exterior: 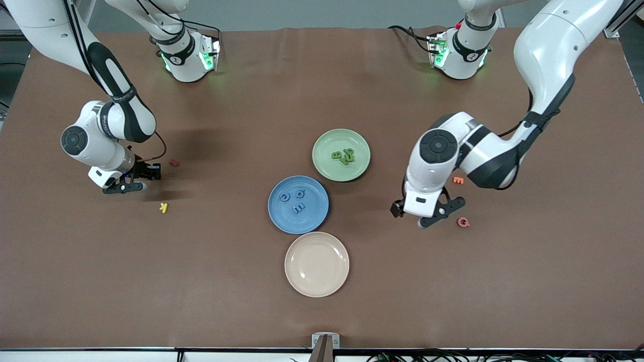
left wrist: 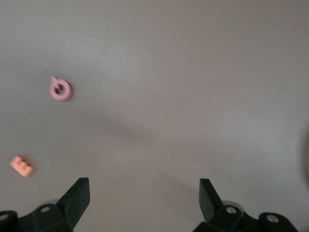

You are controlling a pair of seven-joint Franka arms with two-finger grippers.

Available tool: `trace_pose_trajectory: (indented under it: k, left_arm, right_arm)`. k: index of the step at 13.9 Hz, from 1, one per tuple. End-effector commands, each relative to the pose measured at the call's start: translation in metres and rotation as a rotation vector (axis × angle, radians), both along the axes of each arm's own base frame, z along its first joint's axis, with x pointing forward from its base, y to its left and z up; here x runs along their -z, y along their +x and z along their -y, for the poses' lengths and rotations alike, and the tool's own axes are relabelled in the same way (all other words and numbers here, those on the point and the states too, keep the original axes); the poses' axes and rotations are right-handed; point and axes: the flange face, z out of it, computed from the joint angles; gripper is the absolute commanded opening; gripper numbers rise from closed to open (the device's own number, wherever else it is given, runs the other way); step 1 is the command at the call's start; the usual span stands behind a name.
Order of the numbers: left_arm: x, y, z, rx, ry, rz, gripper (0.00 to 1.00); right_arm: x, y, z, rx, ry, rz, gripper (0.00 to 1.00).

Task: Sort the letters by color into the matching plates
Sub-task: 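Carry the blue x to the blue plate with the right gripper and release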

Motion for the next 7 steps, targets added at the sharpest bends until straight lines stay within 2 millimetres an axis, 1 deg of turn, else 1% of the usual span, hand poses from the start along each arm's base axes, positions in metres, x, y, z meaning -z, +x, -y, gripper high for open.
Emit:
trace_pose_trajectory:
  k: [1,2,4,5,6,7]
  left_arm:
    - [-0.019,0.008,-0.014,0.028,0.071,0.000,1.00]
    - [-0.026,0.014,-0.024,0.019,0.080,-0.006,1.00]
    - [-0.041,0.026,-0.035,0.021,0.085,0.000,1.00]
    - [-0.050,0.033,-0.041,0.023,0.087,0.001,1.00]
    - [-0.054,0.039,-0.052,0.037,0.096,0.000,1.00]
    - [-0.060,0.044,-0.066,0.051,0.117,0.002,1.00]
  right_arm:
    - [0.006,-0.009,-0.002,0.003,0.005,-0.012,0.14]
    - [0.002,-0.007,-0.003,0.002,0.004,-0.004,0.14]
    - [-0.008,0.000,-0.005,-0.004,0.001,0.018,0.14]
    - [-0.019,0.009,-0.006,-0.006,-0.002,0.042,0.14]
    - [-0.024,0.014,-0.008,-0.009,-0.003,0.046,0.13]
    - [-0.037,0.024,-0.010,-0.015,-0.001,0.044,0.13]
